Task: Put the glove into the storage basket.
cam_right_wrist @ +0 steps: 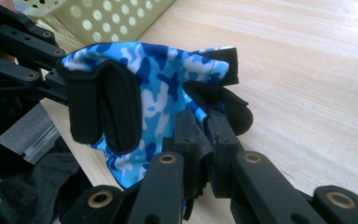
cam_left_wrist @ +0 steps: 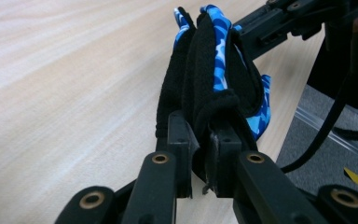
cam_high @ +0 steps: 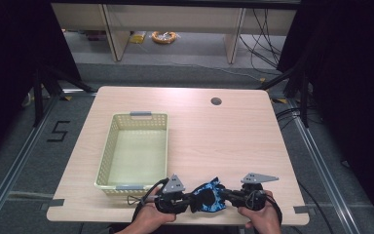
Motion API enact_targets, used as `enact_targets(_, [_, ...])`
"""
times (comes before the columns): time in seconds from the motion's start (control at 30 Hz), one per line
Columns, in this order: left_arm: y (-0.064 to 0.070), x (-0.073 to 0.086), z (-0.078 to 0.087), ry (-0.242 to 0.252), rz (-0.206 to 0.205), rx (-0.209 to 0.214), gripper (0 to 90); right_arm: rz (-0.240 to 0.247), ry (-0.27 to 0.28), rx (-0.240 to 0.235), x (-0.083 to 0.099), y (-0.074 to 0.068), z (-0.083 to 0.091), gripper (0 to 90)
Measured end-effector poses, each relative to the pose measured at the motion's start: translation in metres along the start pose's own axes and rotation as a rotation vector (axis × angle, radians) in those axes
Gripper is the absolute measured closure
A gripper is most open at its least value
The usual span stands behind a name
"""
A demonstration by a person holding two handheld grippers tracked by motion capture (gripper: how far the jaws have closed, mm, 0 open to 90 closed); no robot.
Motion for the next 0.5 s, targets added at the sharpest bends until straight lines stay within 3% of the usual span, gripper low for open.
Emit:
enact_targets(0.03, [0.002,-0.001,0.001,0.020,0.031,0.011,81.0,-0.025,0.002,-0.021,0.000,-0.003,0.001,85.2])
enact_targets(0.07, [0.001,-0.001,0.003,0.017,0.013,0.003,81.0,0.008,0.008,-0.005,-0.002,-0.002,0.003,85.2])
enact_targets(0.1, [0.002,-0.002,0.005,0.025,0.012,0.008,81.0,-0.036,0.016,-0.031,-0.001,-0.006,0.003,85.2])
enact_targets(0.17, [0.002,-0.004,0.009,0.032,0.005,0.014,81.0,0.003,0.024,-0.035,-0.003,-0.008,0.006,85.2])
enact_targets(0.23, [0.002,-0.006,0.014,0.039,0.019,0.016,81.0,0.000,0.028,-0.026,-0.004,-0.013,0.010,85.2])
enact_targets(0.27, [0.001,-0.007,0.017,0.040,-0.006,0.016,80.9,0.008,0.032,-0.037,-0.005,-0.017,0.012,85.2])
enact_targets(0.33, [0.001,-0.009,0.021,0.047,0.023,0.023,80.9,-0.014,0.033,-0.037,-0.005,-0.026,0.015,85.2])
enact_targets(0.37, [-0.001,-0.010,0.023,0.055,0.012,0.018,80.9,0.008,0.031,-0.028,-0.007,-0.028,0.017,85.2])
enact_targets(0.4, [-0.001,-0.010,0.026,0.055,0.030,0.020,80.8,0.031,0.037,-0.035,-0.009,-0.030,0.016,85.2])
enact_targets(0.5, [-0.007,-0.011,0.035,0.049,0.006,0.011,80.8,0.078,0.062,-0.030,-0.015,-0.037,0.015,85.3])
Point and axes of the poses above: each handheld gripper's, and its own axes: z roughly backward along the jaws, x roughly out of its underside, y roughly to its right, the point moved 4 cm from there along -z, roughly forward along the jaws, and after that the axes turned 13 degrees about -z, right-handed, at the moved point
